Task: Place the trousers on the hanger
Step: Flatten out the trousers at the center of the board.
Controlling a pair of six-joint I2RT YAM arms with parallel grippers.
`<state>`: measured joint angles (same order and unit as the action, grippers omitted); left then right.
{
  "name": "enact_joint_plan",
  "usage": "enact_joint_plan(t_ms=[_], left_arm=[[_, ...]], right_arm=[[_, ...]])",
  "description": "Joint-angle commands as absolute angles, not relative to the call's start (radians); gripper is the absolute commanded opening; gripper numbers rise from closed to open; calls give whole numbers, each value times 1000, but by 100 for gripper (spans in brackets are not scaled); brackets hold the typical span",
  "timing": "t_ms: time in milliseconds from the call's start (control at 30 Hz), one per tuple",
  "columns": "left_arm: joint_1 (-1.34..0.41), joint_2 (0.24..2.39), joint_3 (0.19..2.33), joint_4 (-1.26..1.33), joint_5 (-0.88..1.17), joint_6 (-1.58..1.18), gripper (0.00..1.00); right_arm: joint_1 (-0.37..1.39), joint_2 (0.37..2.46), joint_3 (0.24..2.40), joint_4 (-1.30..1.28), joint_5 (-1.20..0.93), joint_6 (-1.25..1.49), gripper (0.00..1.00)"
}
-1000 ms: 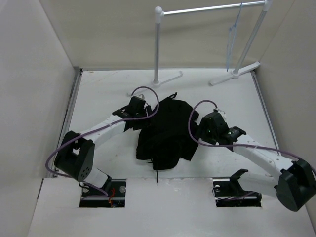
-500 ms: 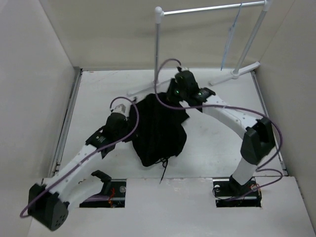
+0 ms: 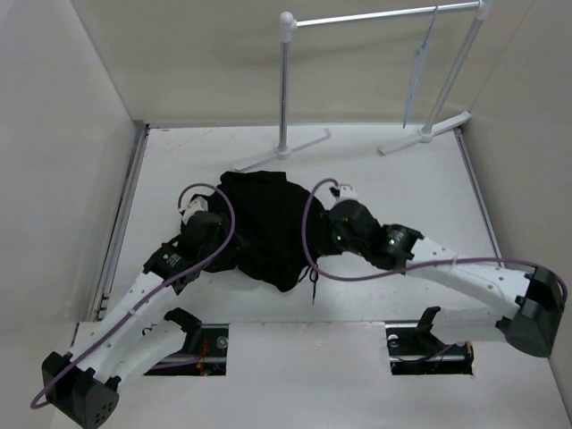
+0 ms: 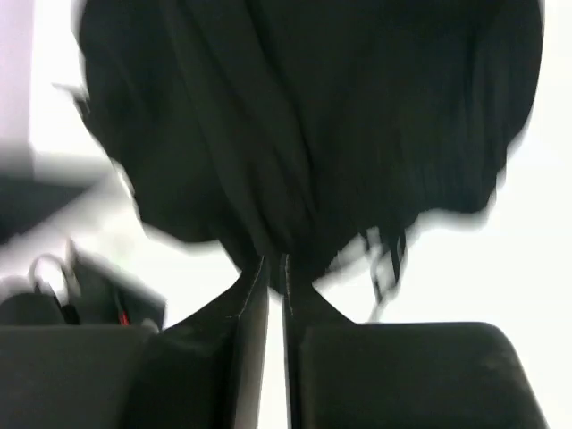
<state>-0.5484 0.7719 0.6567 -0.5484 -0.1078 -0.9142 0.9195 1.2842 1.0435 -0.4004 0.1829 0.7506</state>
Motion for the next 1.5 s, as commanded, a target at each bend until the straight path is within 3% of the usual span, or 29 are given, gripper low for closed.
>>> enact_joint_plan(t_ms=[0,100,167,400,600,733,833,867,900,967,1033,1167,1300,1467], left_arm=[[-477,816,718,-574,-207,-897,56],[-392,867,719,-552,-192,-879,60],[-352,896,742,-514,-184,-848,60],[-263,1080,906,-351,-166,-729,73],[-206,1409,1072,-236,-54,-657,79],[-176,1598,1169,-210,-42,-626,79],[-171,1733,1245,-203,-5,-637,77],[-173,1761,1267,-199,1,-643,72],[-182,1773,1279,-193,-5,-647,59],[-197,1749,1273,-178,-38,-660,32],[-200,1676,1232,-172,-87,-667,19],[-159,1458,1089,-186,-135,-675,11],[-99,1196,997,-256,-158,-687,10],[-65,959,1074,-431,-158,-670,11]], right_arm=[[962,1175,875,-379,213,896,22],[914,1155,767,-339,251,942,65],[846,1170,718,-252,217,951,77],[745,1299,713,-51,89,896,82],[746,1353,739,1,51,858,84],[733,1405,739,34,67,850,75],[708,1440,761,43,72,835,46],[703,1434,768,38,81,828,34],[702,1419,772,35,96,825,25],[702,1370,775,15,123,819,16],[702,1301,775,-23,156,807,12],[702,1152,776,-121,202,781,8],[714,976,816,-277,227,752,7],[743,816,968,-503,248,718,7]])
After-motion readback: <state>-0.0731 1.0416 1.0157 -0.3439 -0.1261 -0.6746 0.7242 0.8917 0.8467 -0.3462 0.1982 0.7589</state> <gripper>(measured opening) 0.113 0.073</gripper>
